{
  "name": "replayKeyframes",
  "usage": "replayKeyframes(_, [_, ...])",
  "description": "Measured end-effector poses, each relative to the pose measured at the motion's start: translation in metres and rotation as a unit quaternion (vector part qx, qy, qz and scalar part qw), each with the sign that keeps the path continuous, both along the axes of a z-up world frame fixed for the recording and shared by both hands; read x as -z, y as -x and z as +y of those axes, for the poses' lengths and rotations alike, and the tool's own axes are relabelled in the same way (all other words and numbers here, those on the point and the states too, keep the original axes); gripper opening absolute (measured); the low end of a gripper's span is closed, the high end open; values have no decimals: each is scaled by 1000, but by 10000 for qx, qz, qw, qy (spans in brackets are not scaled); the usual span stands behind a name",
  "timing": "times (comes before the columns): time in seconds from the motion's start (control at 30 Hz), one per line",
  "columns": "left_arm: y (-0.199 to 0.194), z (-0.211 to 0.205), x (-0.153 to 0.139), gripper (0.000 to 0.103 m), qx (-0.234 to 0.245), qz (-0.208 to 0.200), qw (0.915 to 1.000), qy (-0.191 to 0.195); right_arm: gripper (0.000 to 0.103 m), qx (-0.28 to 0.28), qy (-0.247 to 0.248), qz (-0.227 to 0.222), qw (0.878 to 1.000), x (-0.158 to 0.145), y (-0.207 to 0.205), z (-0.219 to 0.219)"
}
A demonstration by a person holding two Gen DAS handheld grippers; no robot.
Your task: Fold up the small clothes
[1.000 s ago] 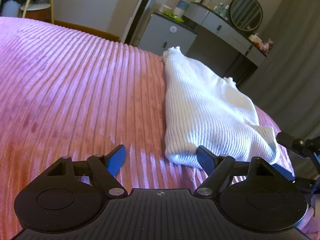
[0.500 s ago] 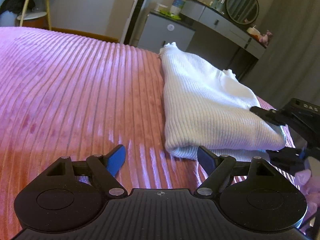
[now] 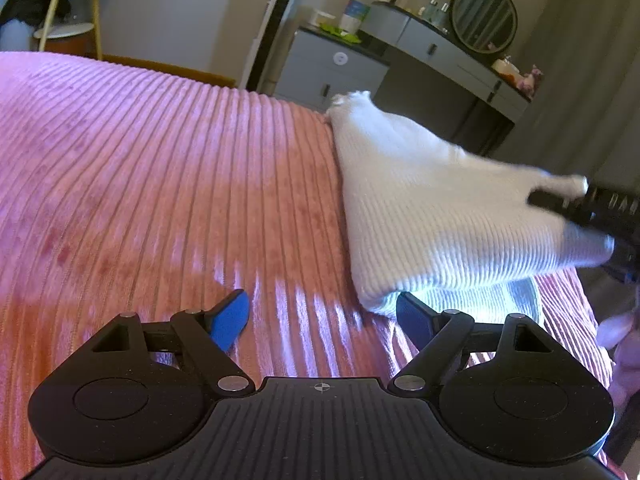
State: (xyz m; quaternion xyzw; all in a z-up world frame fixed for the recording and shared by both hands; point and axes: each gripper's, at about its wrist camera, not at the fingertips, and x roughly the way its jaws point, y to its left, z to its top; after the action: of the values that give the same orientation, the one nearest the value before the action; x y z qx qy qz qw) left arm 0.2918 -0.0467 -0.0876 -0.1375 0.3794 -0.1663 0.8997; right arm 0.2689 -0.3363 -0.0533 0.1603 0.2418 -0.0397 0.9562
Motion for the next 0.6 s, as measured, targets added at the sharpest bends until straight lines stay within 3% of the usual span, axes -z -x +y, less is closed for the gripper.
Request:
replayKeyframes(0.1, [1, -2, 0, 86, 12, -2, 10000, -31, 22, 34, 132, 315, 9994, 22, -1, 0])
replayKeyframes(0.23, [1, -4, 0, 87, 61, -22, 9999, -109, 24, 7, 63, 301, 9995, 33, -1, -2])
replayKeyframes(0.3, [1, -6, 0, 88, 74, -22, 9999, -123, 29, 122, -156, 289, 9994, 27, 4, -5])
replayKeyframes(0.37, [1, -7, 0, 89, 85, -25, 9999, -148, 50, 451, -345, 257, 9981, 19, 13, -10])
replayKeyframes(0.47, [1, -9, 1, 90, 124, -50, 9997, -213, 54, 747, -484, -122, 9960, 12, 34, -14])
replayKeyframes(0.6, [2, -11, 2, 91, 149, -67, 9995, -260, 52, 494, -209, -395, 9978, 3, 34, -6])
